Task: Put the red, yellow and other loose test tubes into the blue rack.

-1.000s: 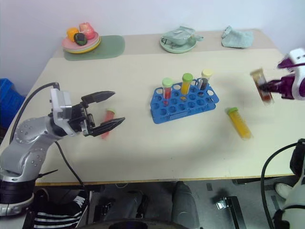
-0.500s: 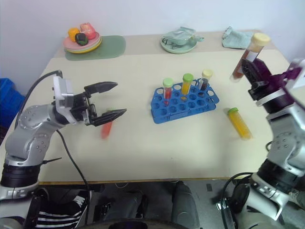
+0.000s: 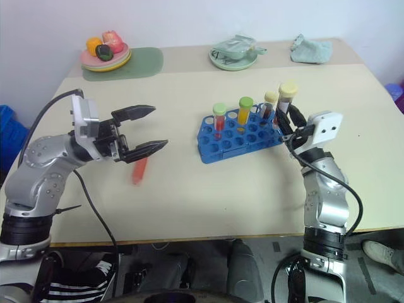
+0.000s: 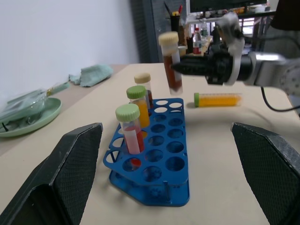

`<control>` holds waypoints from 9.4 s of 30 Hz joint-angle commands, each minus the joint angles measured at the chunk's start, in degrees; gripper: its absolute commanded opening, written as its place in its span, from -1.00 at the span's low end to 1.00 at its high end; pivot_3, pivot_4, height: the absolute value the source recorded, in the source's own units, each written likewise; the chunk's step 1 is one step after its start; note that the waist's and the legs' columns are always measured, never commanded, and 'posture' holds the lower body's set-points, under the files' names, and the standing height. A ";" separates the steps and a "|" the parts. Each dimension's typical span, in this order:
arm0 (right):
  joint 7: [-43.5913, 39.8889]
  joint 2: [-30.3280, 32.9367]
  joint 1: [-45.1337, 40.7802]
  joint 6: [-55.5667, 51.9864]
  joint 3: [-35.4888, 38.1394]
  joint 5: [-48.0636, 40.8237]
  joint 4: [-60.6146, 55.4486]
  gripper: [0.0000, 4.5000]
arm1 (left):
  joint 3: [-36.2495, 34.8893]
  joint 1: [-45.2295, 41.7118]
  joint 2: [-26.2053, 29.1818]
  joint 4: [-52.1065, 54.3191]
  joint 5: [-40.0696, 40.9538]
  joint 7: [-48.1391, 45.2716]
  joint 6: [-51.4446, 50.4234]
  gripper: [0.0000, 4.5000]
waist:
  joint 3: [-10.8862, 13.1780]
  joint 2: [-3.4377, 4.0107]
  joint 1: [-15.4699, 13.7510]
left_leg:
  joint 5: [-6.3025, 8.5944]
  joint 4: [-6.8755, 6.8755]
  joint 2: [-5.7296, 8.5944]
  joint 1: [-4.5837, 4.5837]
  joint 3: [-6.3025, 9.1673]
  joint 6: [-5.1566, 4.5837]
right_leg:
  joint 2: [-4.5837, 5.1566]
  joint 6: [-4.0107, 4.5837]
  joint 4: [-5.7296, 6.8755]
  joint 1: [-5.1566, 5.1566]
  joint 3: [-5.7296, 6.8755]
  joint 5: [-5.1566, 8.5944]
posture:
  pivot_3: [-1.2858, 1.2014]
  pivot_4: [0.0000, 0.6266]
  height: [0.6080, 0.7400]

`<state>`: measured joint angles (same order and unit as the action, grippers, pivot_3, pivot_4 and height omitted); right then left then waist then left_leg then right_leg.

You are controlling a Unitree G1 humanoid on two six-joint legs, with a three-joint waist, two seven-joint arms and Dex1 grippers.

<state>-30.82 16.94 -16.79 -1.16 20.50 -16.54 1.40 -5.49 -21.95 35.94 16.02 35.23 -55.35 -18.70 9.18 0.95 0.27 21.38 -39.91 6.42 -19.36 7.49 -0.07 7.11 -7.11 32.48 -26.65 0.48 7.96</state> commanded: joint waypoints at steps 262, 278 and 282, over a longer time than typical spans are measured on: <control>-36.06 36.53 -4.51 -33.20 -6.19 -30.39 -18.27 0.98 | 15.68 -24.23 16.13 -22.14 77.77 106.85 -59.91 1.00 | -0.02 -0.42 -1.23 | 0.32 -0.16 -0.28 0.06 -0.60 -0.03 | -0.26 0.08 -0.06 -0.22 -0.41 -0.15 | 0.03 -0.52 1.00; -34.20 35.91 -2.35 -34.05 -5.71 -30.28 -20.92 0.98 | 15.39 -23.14 5.66 -22.59 77.77 119.04 -54.13 1.00 | -0.02 -0.43 -1.04 | 0.30 -0.17 -0.26 0.09 -0.63 0.00 | -0.27 0.08 -0.13 -0.18 -0.41 -0.15 | 0.03 -0.52 1.00; -35.77 37.34 -2.32 -33.66 -5.12 -29.60 -19.17 0.98 | 13.93 -22.02 4.46 -22.38 77.77 121.55 -53.78 1.00 | -0.03 -0.43 -1.08 | 0.30 -0.18 -0.26 0.10 -0.64 0.00 | -0.27 0.07 -0.13 -0.18 -0.41 -0.15 | 0.03 -0.52 1.00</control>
<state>-65.75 53.08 -18.64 -35.79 12.69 -45.82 -17.61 10.56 -43.99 40.34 -7.34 112.11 65.09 -73.06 9.15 0.52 -0.80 21.68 -40.09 6.16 -19.26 6.85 -0.07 6.84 -7.03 32.35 -26.83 0.06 7.81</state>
